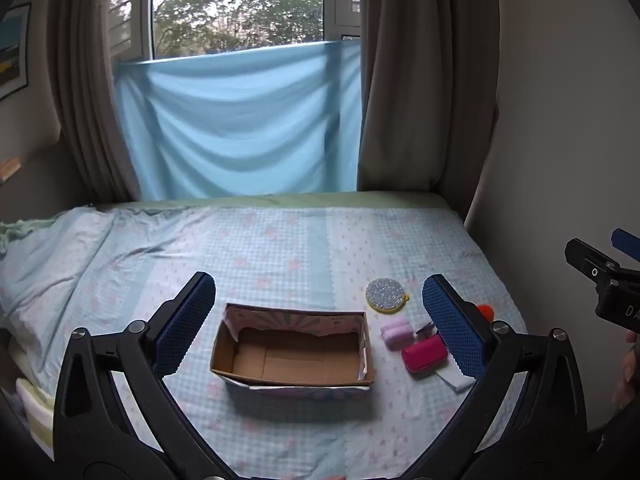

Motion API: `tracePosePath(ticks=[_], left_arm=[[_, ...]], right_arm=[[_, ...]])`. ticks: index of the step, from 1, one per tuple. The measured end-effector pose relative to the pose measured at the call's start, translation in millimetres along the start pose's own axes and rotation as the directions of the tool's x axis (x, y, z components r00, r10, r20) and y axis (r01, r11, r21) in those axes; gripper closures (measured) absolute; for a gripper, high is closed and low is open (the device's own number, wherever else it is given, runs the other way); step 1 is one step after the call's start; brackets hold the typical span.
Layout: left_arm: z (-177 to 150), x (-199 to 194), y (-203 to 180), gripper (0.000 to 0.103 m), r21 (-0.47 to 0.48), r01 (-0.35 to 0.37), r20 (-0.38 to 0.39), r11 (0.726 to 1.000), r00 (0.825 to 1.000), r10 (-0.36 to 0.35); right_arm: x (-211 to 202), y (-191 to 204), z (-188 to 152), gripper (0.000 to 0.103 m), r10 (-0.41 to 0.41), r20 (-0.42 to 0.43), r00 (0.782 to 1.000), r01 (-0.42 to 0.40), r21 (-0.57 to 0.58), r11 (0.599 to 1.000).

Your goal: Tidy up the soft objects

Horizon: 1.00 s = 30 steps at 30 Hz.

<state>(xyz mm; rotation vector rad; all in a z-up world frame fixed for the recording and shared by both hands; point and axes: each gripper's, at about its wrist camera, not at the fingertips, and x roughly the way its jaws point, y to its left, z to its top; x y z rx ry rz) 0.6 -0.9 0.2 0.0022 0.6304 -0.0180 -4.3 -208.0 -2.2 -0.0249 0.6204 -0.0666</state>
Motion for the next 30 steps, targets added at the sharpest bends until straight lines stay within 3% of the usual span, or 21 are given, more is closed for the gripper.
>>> tracePosePath(ticks=[7, 30], left_arm=[[-4, -15, -11, 0.0, 0.023, 0.012, 0.063, 1.0, 0.998, -0.013], [2, -13, 5, 0.0, -0.002, 0.028, 0.069, 1.0, 0.997, -0.028]], right_arm=[[1, -13, -4, 0.0, 0.011, 0.008, 1.0, -0.011, 0.039, 0.999], [3, 1, -3, 0.0, 0.01, -0.011, 1.0, -0.01, 0.018, 1.0]])
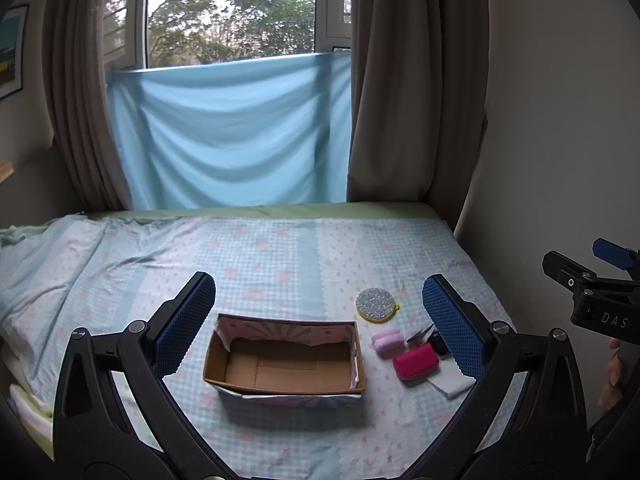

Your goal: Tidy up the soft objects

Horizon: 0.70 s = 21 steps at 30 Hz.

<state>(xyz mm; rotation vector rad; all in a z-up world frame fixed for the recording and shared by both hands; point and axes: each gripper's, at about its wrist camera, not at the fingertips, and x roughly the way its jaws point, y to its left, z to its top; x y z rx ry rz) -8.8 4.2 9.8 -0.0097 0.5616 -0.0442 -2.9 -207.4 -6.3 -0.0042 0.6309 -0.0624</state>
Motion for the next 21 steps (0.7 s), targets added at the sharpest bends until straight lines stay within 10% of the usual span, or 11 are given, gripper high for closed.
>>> tracePosePath(ticks=[21], left_arm=[[2.3, 0.6, 1.0, 0.0, -0.006, 0.018, -0.003, 1.0, 1.0, -0.018]], right_arm=[[0.7, -2.0, 1.3, 0.0, -0.002, -0.009, 1.0, 0.002, 0.005, 1.0]])
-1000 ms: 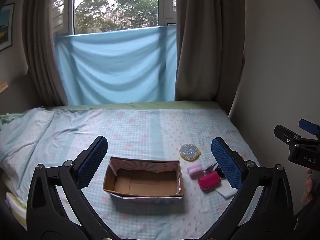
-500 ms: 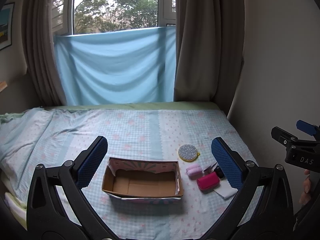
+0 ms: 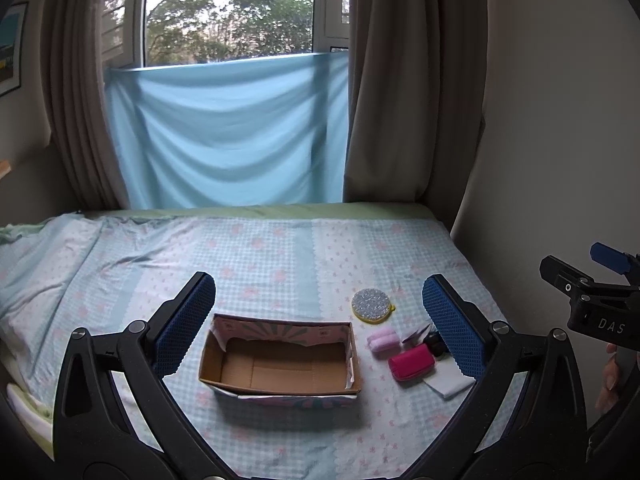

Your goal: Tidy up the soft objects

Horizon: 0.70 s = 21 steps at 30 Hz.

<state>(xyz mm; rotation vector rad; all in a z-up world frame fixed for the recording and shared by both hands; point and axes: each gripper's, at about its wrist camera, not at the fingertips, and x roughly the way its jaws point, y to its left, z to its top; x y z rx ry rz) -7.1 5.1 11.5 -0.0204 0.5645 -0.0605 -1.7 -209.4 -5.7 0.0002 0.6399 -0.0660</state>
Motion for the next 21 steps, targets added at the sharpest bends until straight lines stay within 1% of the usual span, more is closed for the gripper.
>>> tracePosePath(ticks=[21], left_arm=[[0.5, 0.3, -2.2, 0.0, 0.016, 0.006, 0.006, 1.0, 1.0, -0.006]], right_arm=[[0.3, 0.3, 1.8, 0.0, 0.006, 0.015, 1.0, -0.006, -0.001, 1.0]])
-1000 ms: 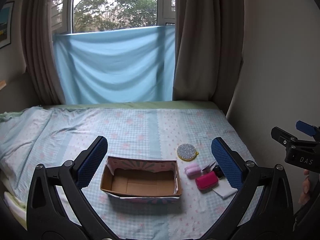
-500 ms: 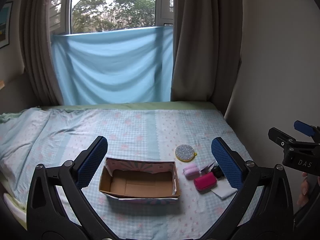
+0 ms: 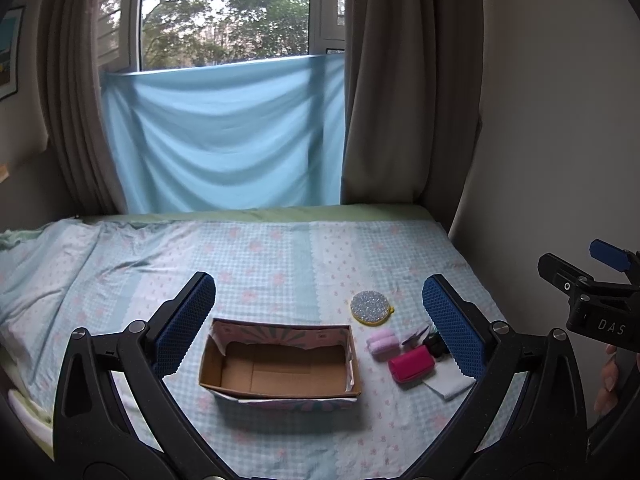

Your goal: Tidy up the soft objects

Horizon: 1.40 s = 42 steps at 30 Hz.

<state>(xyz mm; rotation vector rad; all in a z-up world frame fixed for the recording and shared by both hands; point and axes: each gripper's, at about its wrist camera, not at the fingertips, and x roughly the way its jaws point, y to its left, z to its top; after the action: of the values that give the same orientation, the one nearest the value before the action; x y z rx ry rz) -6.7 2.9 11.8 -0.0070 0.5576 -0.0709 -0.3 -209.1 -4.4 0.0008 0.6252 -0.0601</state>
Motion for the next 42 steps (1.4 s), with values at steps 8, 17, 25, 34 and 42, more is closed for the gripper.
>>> tracePosePath(ticks=[8, 17, 25, 34, 42], left_arm=[[0, -1, 1, 0.0, -0.005, 0.004, 0.0, 1.0, 1.0, -0.004], [1, -3, 4, 0.0, -0.003, 0.011, 0.014, 1.0, 1.0, -0.011], [2, -4, 10, 0.0, -0.004, 0.015, 0.019, 1.0, 1.0, -0.015], [9, 11, 18, 0.0, 0.009, 0.04, -0.035, 0.999, 0.999, -0.039], [-8, 79, -12, 0.0, -0.019, 0.079, -0.15, 0.997, 0.985, -0.081]], right_arm=[[-1, -3, 0, 0.0, -0.004, 0.008, 1.0, 0.003, 0.011, 1.0], [-2, -1, -1, 0.0, -0.004, 0.011, 1.0, 0.004, 0.01, 1.0], [-2, 0, 0, 0.0, -0.005, 0.014, 1.0, 0.005, 0.014, 1.0], [-5, 3, -4, 0.0, -0.026, 0.015, 1.0, 0.025, 0.055, 0.998], [24, -20, -25, 0.0, -0.055, -0.069, 0.996, 0.064, 0.125, 0.99]])
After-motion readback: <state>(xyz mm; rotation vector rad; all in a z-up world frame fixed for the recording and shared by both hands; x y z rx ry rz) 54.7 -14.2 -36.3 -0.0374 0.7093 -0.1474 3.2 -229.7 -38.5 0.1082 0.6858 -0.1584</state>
